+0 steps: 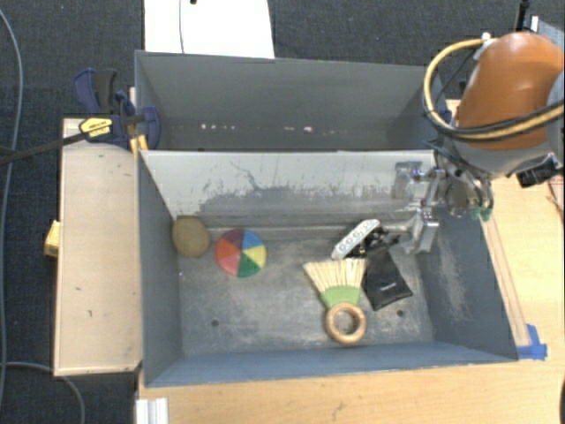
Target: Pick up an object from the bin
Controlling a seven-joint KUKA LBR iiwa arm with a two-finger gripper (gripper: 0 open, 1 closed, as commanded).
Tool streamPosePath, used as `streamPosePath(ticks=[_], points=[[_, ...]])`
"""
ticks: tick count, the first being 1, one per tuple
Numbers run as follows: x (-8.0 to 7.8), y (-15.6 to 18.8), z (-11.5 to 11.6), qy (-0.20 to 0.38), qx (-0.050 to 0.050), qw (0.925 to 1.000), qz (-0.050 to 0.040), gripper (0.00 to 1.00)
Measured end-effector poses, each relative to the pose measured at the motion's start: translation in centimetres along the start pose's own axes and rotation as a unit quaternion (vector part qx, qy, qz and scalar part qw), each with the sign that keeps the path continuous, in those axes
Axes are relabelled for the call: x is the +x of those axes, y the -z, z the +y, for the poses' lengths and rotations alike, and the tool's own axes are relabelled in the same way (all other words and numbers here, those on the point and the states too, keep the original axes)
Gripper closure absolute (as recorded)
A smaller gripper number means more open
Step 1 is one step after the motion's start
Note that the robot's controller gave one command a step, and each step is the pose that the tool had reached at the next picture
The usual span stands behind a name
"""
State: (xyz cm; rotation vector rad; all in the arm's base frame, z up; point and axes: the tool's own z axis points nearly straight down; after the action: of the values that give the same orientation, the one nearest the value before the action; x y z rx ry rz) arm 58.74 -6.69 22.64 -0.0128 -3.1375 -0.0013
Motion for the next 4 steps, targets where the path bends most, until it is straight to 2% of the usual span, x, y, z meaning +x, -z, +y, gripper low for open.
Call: streamPosePath(ticks=[1,2,3,4], points=[[-0.1,0.5,0.0,0.001,0.001,1.0000,-0.0042,0.00],[0.3,-4.5,-3.8,0.028,0.001,0.9996,-0.0064,0.00],[1.5,-3.9,-1.5,0.013,0.001,0.9999,0.0010,0.00],[-0.3,-12.1,2.6,0.071,0.000,0.9974,-0.0075,1.00]])
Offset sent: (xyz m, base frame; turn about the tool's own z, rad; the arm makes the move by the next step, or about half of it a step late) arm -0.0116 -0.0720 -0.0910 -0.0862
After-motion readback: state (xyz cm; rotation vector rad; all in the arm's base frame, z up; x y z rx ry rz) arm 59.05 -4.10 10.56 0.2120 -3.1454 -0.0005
